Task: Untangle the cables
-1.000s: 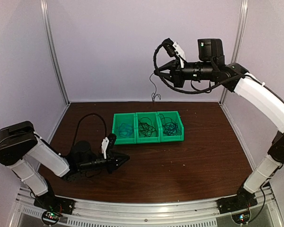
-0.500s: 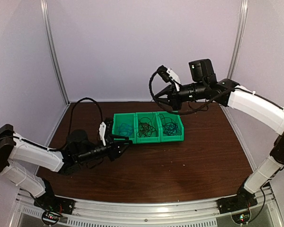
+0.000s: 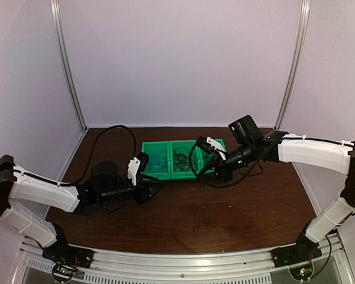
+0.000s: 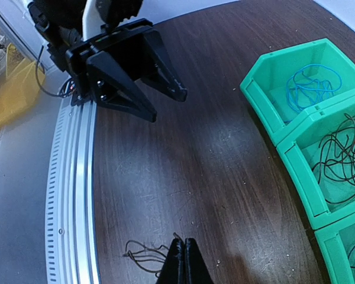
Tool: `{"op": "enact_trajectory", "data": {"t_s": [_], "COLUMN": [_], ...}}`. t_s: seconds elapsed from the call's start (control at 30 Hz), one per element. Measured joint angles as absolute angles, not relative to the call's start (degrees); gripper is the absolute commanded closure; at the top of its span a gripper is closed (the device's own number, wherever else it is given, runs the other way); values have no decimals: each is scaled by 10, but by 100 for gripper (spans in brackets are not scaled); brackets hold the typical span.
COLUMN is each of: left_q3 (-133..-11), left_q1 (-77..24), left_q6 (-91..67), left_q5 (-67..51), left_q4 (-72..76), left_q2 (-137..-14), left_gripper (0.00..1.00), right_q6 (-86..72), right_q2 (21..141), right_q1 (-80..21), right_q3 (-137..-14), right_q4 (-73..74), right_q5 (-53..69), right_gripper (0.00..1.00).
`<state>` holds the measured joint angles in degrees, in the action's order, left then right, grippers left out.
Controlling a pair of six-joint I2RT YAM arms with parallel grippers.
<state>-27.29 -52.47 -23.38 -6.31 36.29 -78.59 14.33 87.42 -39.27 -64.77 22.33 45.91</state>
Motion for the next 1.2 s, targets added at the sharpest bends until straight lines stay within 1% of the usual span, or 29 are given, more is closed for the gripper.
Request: {"op": "enact_trajectory", "data": {"t_s": [0.1, 0.27, 0.47, 0.73, 0.87, 1.03, 1.2], "left_q3": [-289, -324, -405, -520, -531, -547, -584], "left_q1": [-525, -536, -572, -591, -616, -651, -652], "left_q6": [-231, -216, -181, -168, -169, -156, -157], "left_q5": [-79, -110, -152, -204, -218, -218, -215], "left_q4": [337, 294, 260, 202, 179, 144, 126], "left_q2": [-811, -866, -954, -1068, -1090, -1105, -1140], "left_gripper": [61, 60, 60, 58, 55, 56, 56], "right_q6": [177, 220, 242, 243, 241, 240, 240], "right_q2": [868, 835, 806, 787, 772, 760, 760], "right_q1": [-392, -357, -310, -309, -309, -309, -309], "right_q3": [-637, -570, -528, -497, -482, -480, -480], "right_q4": [243, 277, 290, 281, 272, 263, 258], "right_q5": [462, 451, 426, 414, 408, 406, 406], "right_gripper": [100, 100, 100, 100, 100, 100, 100]}}
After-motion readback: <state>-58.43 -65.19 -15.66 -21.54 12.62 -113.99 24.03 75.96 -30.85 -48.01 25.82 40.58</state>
